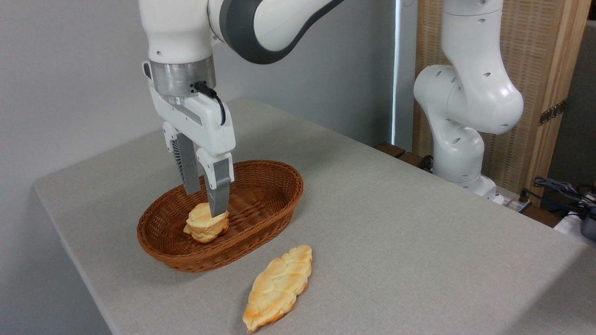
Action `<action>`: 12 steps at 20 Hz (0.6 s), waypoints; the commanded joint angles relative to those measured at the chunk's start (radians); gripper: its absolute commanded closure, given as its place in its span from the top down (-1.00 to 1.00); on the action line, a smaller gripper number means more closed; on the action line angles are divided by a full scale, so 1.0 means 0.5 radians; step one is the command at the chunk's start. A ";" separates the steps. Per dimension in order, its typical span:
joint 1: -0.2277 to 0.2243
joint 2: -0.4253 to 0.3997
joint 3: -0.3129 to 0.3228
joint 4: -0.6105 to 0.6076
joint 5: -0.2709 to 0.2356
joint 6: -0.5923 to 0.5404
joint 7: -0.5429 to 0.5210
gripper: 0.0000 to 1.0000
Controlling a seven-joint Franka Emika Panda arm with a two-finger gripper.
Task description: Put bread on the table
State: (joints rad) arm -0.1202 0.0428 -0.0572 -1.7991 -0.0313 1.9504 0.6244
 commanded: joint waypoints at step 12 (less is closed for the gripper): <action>-0.005 0.040 -0.153 -0.237 -0.180 0.312 0.034 1.00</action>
State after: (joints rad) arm -0.1241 0.0692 -0.1326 -1.9052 -0.0924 2.0898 0.6244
